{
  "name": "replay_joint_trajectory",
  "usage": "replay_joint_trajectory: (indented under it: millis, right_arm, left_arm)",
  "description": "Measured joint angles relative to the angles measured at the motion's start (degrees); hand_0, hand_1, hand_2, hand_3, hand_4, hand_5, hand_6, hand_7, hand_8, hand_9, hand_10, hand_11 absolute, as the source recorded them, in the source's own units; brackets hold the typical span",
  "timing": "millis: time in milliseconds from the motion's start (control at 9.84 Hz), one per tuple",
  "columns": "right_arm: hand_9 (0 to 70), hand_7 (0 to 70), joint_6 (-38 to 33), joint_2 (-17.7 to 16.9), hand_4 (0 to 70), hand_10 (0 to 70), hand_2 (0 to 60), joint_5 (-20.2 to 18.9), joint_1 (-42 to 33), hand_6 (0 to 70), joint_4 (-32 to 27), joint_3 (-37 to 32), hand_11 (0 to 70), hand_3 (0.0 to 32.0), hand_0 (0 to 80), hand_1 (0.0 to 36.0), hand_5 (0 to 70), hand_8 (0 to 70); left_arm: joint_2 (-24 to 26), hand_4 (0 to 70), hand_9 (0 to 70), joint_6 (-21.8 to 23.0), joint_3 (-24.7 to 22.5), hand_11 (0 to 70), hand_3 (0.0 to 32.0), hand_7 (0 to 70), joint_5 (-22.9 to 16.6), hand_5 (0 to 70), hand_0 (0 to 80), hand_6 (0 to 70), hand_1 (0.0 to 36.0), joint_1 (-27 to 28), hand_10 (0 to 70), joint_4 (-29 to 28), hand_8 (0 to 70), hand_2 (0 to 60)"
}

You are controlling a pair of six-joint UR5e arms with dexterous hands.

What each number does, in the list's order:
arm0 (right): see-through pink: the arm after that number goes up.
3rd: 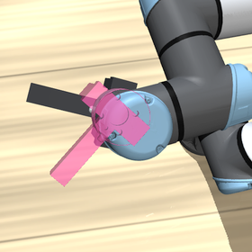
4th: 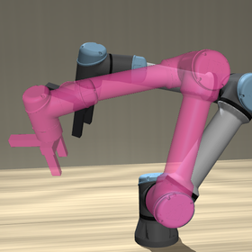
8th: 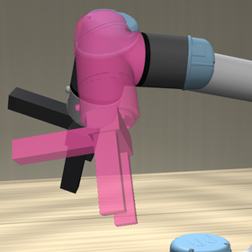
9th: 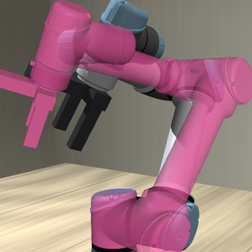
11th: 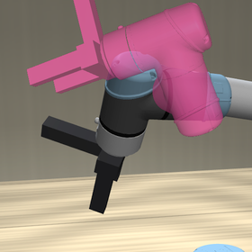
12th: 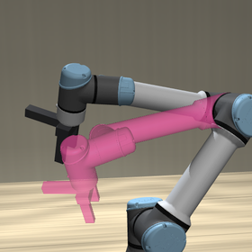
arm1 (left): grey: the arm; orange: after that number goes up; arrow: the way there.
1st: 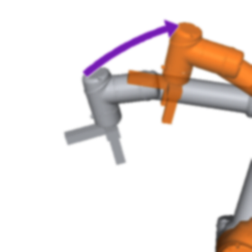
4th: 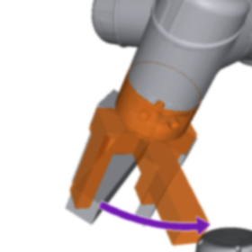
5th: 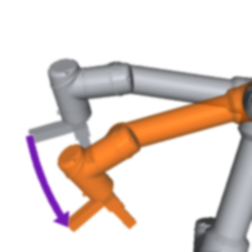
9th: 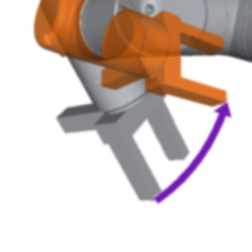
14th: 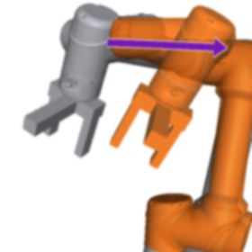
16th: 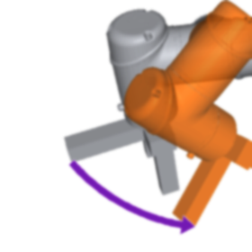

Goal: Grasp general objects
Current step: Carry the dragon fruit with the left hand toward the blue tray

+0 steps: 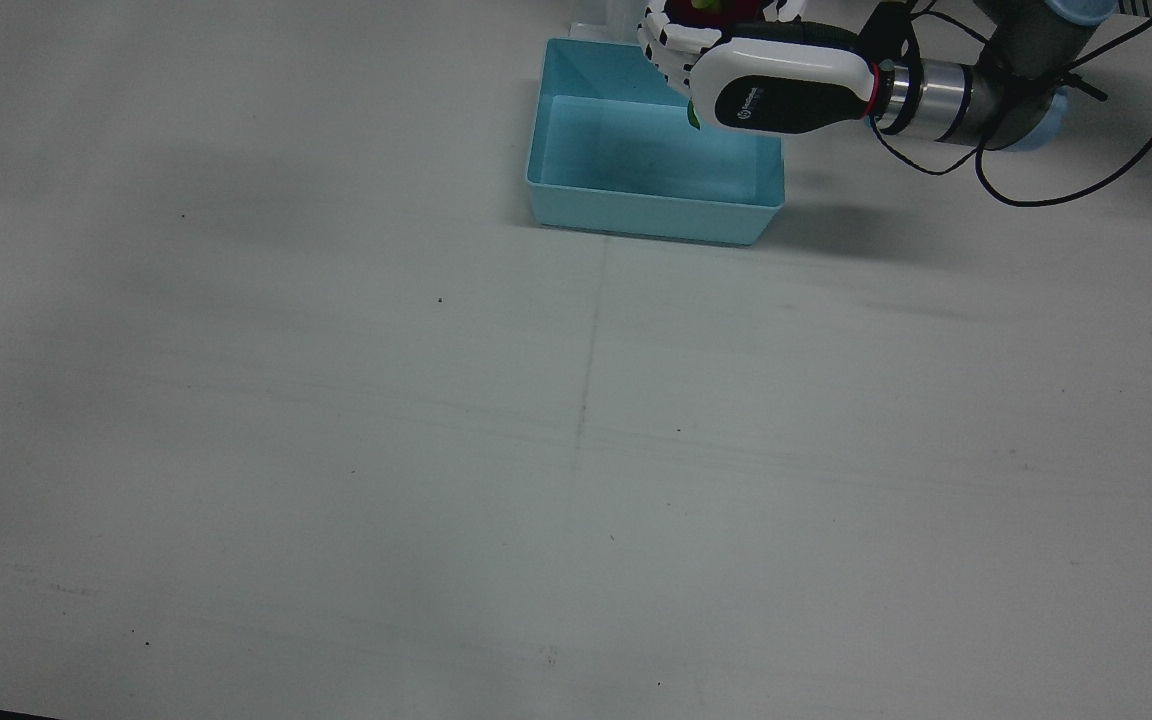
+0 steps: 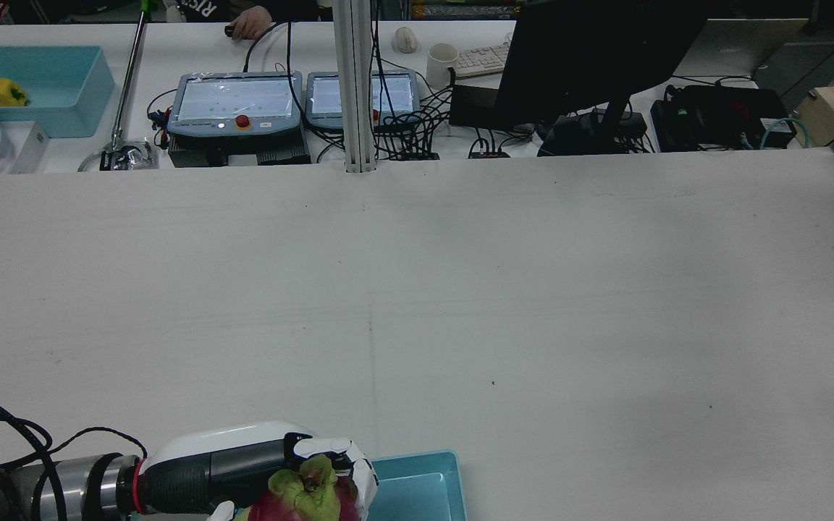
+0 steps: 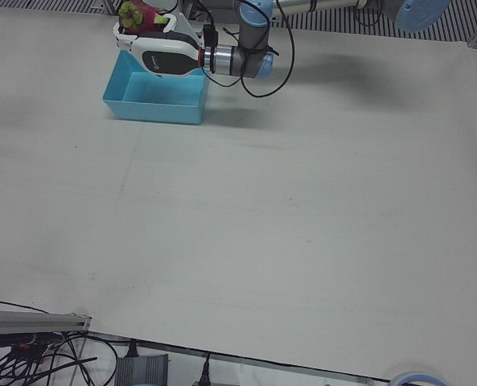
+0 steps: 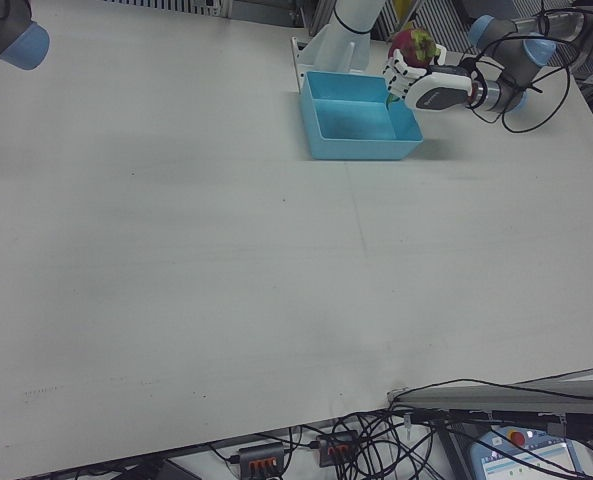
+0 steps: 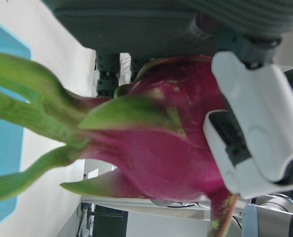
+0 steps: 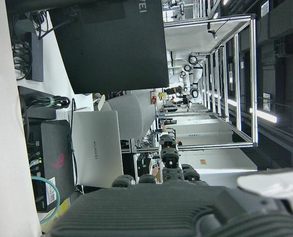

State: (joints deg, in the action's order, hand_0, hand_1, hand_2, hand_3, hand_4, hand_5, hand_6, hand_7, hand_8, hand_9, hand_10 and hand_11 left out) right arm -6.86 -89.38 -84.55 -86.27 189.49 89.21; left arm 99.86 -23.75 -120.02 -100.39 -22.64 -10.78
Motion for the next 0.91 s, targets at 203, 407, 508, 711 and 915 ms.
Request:
replay_joint_trajectory:
  millis: [203,407,508,711,915]
  right_arm:
    - [0.0,0.0,0.0,0.0,0.0,0.0,0.0,0.0,0.0,0.0,0.0,0.0,0.0,0.0,0.0,0.0,0.0,0.0]
    - [0.0,0.0,0.0,0.0,0.0,0.0,0.0,0.0,0.0,0.0,0.0,0.0,0.0,0.0,0.0,0.0,0.0,0.0]
    - [0.0,0.0,0.0,0.0,0.0,0.0,0.0,0.0,0.0,0.0,0.0,0.0,0.0,0.0,0.0,0.0,0.0,0.0]
    - [0.0,0.0,0.0,0.0,0.0,0.0,0.0,0.0,0.0,0.0,0.0,0.0,0.0,0.0,0.0,0.0,0.0,0.0]
    - [0.0,0.0,0.0,0.0,0.0,0.0,0.0,0.0,0.0,0.0,0.0,0.0,0.0,0.0,0.0,0.0,0.0,0.0]
  left_arm:
    - [0.6,70.0,58.0,2.7,5.5,36.3,0.0,70.0,0.5,70.0,80.0,70.0,36.0,1.5,23.5,-8.7,48.4,60.0]
    - [0.6,70.0,52.0,4.2,7.7,30.5,0.0,70.0,0.4,70.0,80.0,70.0,36.0,2.1,19.4,-14.0,43.8,60.0]
    - [0.6,70.0,52.3,4.4,7.6,28.0,0.0,70.0,0.3,70.0,80.0,70.0,36.0,2.1,17.7,-15.0,43.9,60.0]
    - [0.6,70.0,56.4,4.8,6.3,27.8,0.0,70.0,0.1,70.0,80.0,70.0,36.0,1.9,17.5,-14.4,46.7,60.0]
    - [0.5,70.0,51.3,5.1,5.0,26.2,0.0,70.0,0.1,70.0,80.0,70.0,36.0,1.4,16.4,-13.5,43.1,60.0]
